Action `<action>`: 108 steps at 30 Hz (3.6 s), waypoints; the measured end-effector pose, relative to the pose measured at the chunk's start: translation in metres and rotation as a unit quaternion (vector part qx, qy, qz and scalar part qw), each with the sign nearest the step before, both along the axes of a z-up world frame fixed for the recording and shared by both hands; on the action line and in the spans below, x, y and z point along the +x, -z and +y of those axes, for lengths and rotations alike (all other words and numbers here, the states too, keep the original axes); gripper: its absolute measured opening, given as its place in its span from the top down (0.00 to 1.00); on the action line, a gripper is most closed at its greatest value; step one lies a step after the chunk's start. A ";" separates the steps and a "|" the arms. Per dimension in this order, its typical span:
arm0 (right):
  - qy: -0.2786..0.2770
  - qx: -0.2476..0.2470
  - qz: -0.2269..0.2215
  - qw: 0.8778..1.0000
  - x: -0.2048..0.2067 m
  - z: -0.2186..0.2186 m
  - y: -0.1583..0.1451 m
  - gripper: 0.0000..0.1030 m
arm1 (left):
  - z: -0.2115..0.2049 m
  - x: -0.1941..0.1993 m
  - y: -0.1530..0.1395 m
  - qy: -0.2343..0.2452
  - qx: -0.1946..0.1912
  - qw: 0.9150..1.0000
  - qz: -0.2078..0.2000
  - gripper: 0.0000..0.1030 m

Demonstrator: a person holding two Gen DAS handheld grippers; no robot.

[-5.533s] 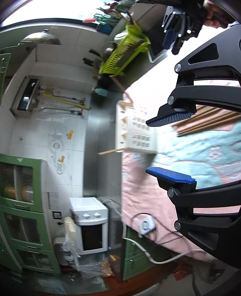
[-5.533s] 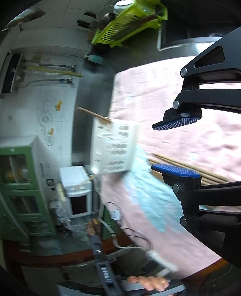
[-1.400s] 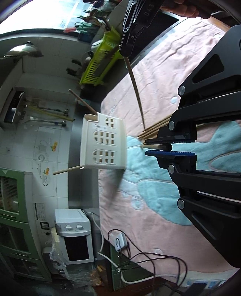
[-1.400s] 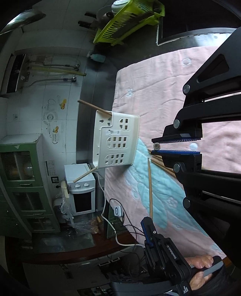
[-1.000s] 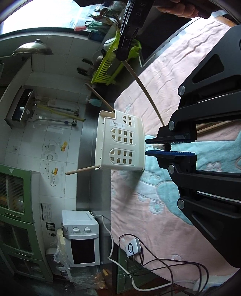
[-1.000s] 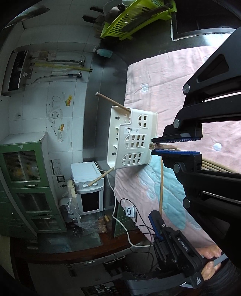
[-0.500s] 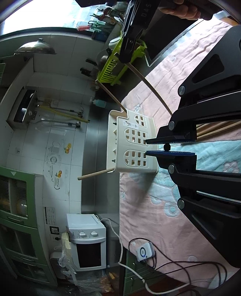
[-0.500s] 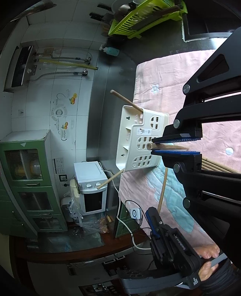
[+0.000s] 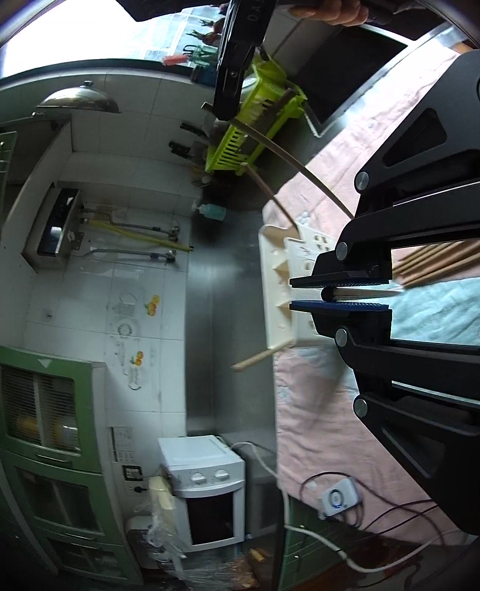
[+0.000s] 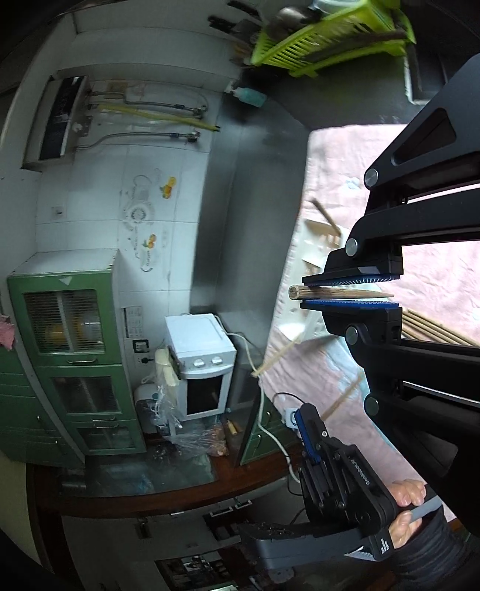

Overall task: Organize utensils
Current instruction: 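Lift the left tool's chopstick toward the holder while the right tool carries its chopstick there, then lower the left tool's chopstick into the holder while the right tool lowers its chopstick in, then open the left tool over the holder while the right tool releases its chopstick, then move the left tool back to the loose chopsticks while the right tool returns too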

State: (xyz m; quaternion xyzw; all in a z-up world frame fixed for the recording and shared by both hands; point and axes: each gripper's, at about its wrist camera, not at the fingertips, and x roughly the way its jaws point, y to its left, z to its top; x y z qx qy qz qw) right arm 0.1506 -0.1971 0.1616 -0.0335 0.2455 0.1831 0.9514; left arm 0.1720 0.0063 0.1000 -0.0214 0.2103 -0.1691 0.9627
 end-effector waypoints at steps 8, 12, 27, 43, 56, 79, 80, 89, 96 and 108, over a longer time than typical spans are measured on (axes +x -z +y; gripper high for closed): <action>0.010 -0.003 -0.017 1.000 0.020 -0.008 -0.040 0.93 | 0.001 0.011 -0.058 -0.001 -0.024 0.998 -0.055 0.95; 0.017 -0.001 -0.026 1.000 0.029 -0.012 -0.054 0.93 | 0.000 0.021 -0.083 -0.006 -0.028 0.996 -0.081 0.95; 0.040 -0.012 -0.035 0.999 0.075 -0.016 -0.048 0.93 | 0.007 0.066 -0.125 -0.052 -0.090 0.980 -0.169 0.95; 0.038 -0.016 -0.014 0.999 0.107 -0.008 -0.008 0.93 | 0.013 0.109 -0.085 -0.091 -0.089 0.980 -0.154 0.95; 0.044 -0.021 -0.015 0.999 0.112 -0.012 0.000 0.93 | 0.015 0.114 -0.105 -0.092 -0.117 0.972 -0.181 0.95; 0.047 -0.012 -0.026 0.998 0.080 -0.024 -0.009 0.73 | 0.002 0.104 -0.076 -0.090 -0.064 0.988 -0.109 0.67; 0.048 -0.012 -0.026 0.998 0.073 -0.025 -0.009 0.70 | 0.003 0.097 -0.075 -0.087 -0.063 0.989 -0.103 0.64; 0.042 -0.016 -0.012 0.999 -0.014 -0.023 0.025 0.56 | 0.015 0.017 -0.052 -0.097 -0.030 0.993 -0.061 0.30; 0.035 -0.024 0.015 0.999 -0.081 -0.010 0.082 0.45 | 0.023 -0.047 -0.015 -0.107 0.006 0.994 -0.027 0.17; 0.018 -0.027 0.092 0.995 -0.153 0.026 0.185 0.45 | 0.032 -0.119 0.051 -0.124 0.037 0.991 0.033 0.11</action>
